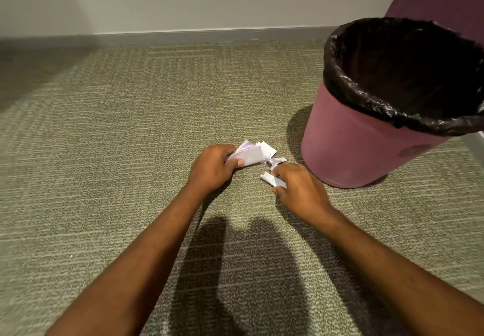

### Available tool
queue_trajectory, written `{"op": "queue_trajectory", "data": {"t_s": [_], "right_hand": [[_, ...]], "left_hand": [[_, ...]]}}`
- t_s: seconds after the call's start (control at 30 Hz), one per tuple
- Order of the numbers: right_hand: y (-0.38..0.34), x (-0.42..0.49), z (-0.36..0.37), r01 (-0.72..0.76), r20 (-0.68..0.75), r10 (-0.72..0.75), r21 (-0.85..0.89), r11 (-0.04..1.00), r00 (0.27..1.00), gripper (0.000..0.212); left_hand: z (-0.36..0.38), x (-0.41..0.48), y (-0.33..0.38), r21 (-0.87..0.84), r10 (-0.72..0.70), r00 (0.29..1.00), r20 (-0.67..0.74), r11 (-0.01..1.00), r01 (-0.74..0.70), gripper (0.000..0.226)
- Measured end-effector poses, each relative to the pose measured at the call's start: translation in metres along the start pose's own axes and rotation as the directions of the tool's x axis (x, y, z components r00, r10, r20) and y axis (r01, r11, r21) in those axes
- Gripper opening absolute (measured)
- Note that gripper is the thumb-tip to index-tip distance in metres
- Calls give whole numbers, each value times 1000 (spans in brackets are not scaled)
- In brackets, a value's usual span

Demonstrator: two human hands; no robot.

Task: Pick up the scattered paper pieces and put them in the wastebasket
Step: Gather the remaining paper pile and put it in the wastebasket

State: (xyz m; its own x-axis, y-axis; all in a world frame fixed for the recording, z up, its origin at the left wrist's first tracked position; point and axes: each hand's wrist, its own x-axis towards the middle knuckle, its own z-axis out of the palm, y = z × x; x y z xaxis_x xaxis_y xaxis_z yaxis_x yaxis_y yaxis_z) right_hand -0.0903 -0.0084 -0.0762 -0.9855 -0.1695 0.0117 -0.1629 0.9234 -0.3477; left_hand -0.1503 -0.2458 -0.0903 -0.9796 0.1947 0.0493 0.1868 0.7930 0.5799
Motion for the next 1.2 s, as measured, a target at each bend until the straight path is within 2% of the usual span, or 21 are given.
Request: {"op": "queue_trajectory", "data": {"t_s": [0.23, 0.4, 0.5, 0.6, 0.67, 0.73, 0.8, 1.0, 1.1, 1.2], "right_hand": [[2, 20, -3, 22, -49, -18, 81, 996, 999, 32], [2, 29, 2, 20, 16, -21, 65, 998, 1000, 23], [4, 26, 8, 12, -46, -9, 56, 998, 999, 21], [8, 20, 13, -10, -98, 17, 71, 997, 995, 21], [11, 16, 15, -18, -116, 27, 77, 997, 993, 23], [13, 13, 16, -19, -121, 29, 86, 996, 992, 22], [15, 10, 17, -21, -129, 34, 98, 995, 991, 21], [17, 0, 11, -42, -171, 74, 184, 982, 982, 16], [8, -3, -2, -46, -230, 108, 259, 965, 967, 12], [-5, -6, -23, -8, -290, 117, 351, 936, 950, 12]], "left_hand": [[-5, 7, 4, -153, -98, 995, -36, 984, 91, 24], [-3, 26, 19, -160, -80, 997, -18, 984, 76, 19], [6, 36, 30, -157, -43, 999, 14, 987, 45, 11], [19, 39, 36, -157, -22, 997, 68, 987, 32, 23], [27, 37, 39, -144, -18, 996, 84, 989, 30, 20], [31, 36, 42, -130, -27, 997, 76, 991, 37, 8], [33, 34, 44, -128, -38, 998, 53, 991, 44, 15], [31, 19, 44, -183, -93, 996, -6, 979, 91, 13], [23, 3, 52, -399, -207, 978, -31, 900, 178, 8], [8, -19, 72, -693, -297, 955, 23, 683, 229, 15]]}}
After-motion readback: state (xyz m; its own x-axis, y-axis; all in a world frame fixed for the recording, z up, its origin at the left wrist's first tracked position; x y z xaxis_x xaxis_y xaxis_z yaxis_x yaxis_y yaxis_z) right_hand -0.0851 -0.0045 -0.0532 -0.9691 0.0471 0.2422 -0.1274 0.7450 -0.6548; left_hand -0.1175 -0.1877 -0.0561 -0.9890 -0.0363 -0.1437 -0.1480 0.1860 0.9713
